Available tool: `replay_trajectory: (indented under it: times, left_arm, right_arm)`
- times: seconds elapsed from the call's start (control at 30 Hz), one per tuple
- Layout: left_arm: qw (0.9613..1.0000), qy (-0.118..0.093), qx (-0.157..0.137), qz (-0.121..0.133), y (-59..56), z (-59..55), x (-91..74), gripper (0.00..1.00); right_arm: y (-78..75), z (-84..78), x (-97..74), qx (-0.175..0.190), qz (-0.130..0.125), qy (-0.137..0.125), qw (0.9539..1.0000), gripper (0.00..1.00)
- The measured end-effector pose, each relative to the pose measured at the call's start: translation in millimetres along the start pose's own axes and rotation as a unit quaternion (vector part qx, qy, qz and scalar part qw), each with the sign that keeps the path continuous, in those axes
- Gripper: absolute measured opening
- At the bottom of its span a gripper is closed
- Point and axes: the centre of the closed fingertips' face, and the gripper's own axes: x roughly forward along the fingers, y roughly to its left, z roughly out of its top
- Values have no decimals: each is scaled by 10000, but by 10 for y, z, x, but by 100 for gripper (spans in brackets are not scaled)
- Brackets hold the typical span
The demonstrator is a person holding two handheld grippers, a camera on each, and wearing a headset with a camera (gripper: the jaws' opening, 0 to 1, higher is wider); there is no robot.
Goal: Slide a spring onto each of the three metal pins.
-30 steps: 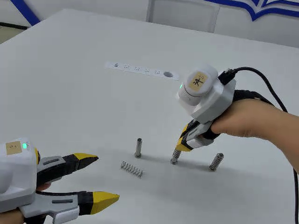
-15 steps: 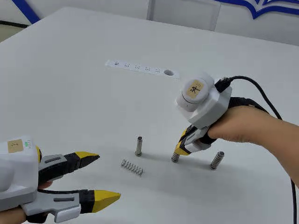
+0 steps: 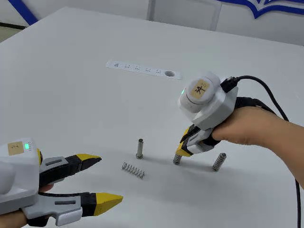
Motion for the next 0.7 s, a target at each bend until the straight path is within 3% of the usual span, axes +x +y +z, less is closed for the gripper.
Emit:
replay_trajectory:
  times: [0.33,0.7]
  left_arm:
    - [10000,18,19,-18,-9,0,6,63]
    - [10000,37,34,-21,-9,4,1,63]
  right_arm:
    - [129,227,-144,-155,-46,-342,9993,16]
    - [393,341,2,-199,251,-484,9983,16]
